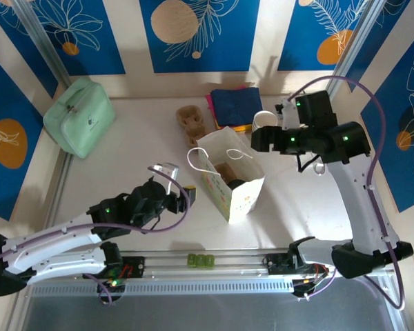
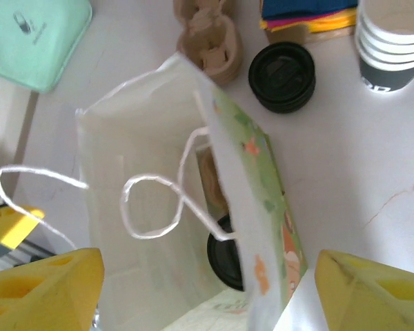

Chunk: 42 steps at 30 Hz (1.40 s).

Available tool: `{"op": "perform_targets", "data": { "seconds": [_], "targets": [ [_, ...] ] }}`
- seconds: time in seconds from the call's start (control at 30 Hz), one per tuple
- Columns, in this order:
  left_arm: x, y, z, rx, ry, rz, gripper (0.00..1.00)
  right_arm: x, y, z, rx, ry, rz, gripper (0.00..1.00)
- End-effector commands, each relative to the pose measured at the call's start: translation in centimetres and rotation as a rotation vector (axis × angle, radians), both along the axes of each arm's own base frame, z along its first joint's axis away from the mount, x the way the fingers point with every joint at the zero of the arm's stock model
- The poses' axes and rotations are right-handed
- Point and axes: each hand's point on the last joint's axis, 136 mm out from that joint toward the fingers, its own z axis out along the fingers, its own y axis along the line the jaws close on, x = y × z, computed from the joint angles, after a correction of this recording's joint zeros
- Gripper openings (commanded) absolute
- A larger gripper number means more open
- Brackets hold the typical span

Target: Pack the takeout coffee

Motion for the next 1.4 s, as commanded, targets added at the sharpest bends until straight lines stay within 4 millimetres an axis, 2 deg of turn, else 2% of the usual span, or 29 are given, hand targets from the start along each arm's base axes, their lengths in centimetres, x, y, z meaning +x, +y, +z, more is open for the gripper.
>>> {"op": "perform_targets", "data": {
  "seconds": [0.0, 0.17, 0.33, 0.57, 0.7, 0.8, 0.93, 1.0, 1.17, 1.27, 1.37],
  "targets": [
    [0.0, 1.8, 1.4, -0.066, 0.073, 0.064, 0.8, 0.3, -1.0, 0.7, 0.08, -0.041, 0.001, 0.83],
    [0.1, 2.9, 3.9, -0.169, 0.136, 0.142, 0.74, 1.9, -4.4, 0.5, 0.159, -0.072, -0.098, 0.84],
    [-0.4, -1.0, 6.1, -0.244, 0.232, 0.036, 0.74, 3.5, -7.9, -0.5, 0.146, -0.048, -0.223, 0.84],
    [-0.2, -6.1, 7.0, -0.25, 0.345, -0.062, 0.72, 6.0, -10.0, -0.5, 0.124, -0.045, -0.303, 0.83],
    [0.5, -7.6, 6.4, -0.24, 0.363, -0.058, 0.71, 6.6, -10.1, -0.7, 0.132, -0.036, -0.311, 0.83],
    [1.3, -8.7, 5.3, -0.236, 0.402, -0.051, 0.7, 6.7, -9.9, -1.0, 0.146, -0.027, -0.303, 0.83],
    [2.3, -9.9, 3.9, -0.251, 0.463, -0.047, 0.56, 6.6, -9.6, -1.3, 0.144, -0.018, -0.288, 0.83],
    [2.9, -9.8, 3.6, -0.241, 0.461, -0.021, 0.51, 6.5, -9.6, -1.4, 0.141, -0.011, -0.288, 0.83],
    [3.8, -9.4, 2.6, -0.218, 0.473, 0.018, 0.51, 6.3, -9.2, -1.4, 0.148, -0.003, -0.278, 0.83],
    [4.1, -9.1, 2.5, -0.207, 0.468, 0.025, 0.45, 6.2, -9.1, -1.2, 0.149, 0.001, -0.276, 0.83],
    [4.5, -8.5, 2.7, -0.195, 0.458, 0.042, 0.44, 6.1, -9.0, -1.1, 0.149, 0.006, -0.272, 0.83]
  ]
}}
